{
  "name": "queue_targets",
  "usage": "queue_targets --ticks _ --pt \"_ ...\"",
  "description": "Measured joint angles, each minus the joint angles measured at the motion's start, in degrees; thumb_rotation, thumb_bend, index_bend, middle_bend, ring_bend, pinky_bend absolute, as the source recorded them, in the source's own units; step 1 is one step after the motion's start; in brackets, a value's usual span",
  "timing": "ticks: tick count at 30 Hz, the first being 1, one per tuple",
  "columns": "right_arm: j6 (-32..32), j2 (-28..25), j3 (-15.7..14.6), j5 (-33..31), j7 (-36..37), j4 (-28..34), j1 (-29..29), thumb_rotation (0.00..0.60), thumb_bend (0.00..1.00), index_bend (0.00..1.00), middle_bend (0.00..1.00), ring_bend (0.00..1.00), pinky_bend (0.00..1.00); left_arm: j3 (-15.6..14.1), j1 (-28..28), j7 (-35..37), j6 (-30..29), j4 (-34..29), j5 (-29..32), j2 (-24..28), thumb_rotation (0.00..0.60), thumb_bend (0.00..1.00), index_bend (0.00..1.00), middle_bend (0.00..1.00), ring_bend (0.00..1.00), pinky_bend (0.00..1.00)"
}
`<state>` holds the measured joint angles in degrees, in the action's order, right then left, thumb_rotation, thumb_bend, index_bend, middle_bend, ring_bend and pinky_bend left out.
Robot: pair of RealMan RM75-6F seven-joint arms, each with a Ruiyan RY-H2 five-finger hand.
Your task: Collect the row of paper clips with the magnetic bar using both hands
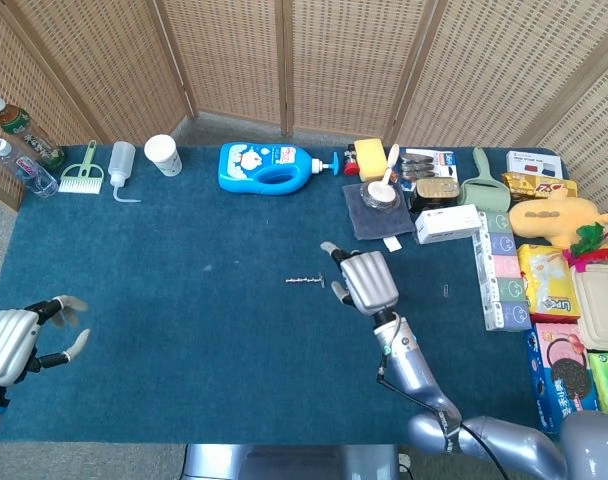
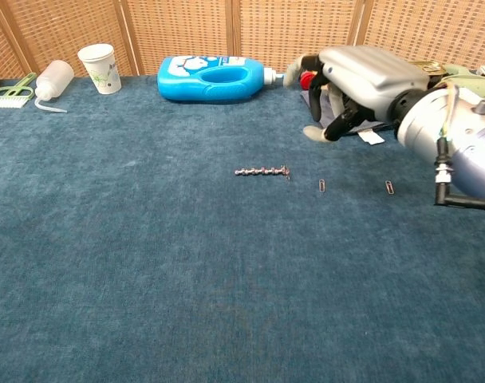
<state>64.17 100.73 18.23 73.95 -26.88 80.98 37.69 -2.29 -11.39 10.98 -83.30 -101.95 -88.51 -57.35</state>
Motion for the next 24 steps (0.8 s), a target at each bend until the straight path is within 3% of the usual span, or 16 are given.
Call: queue_targets --ticks 4,10,24 --pt "-2.1 0.5 0.3 -2.1 0.5 -1.3 1.5 0.585 0.34 0.43 0.71 0.79 0.89 0.2 0.2 0.2 0.2 0.2 -0.4 -0.2 0.359 0.32 0.38 0.53 0.53 0.92" --pt "-3.4 1.6 0.7 -4.3 0.7 -2.7 3.2 0.565 0.34 0.42 0.73 0.83 0.93 0.7 0.4 0.5 0.4 0.3 -0.6 -0.2 0.356 0.32 0.38 0.53 0.53 0.92" --pt "-8.3 4.7 1.2 -12.7 -4.0 -6.2 7.7 0.6 0.34 0.47 0.78 0.87 0.96 1.3 0.6 0.5 1.1 0.8 -0.8 -0.6 0.356 0.32 0.37 0.53 0.53 0.92"
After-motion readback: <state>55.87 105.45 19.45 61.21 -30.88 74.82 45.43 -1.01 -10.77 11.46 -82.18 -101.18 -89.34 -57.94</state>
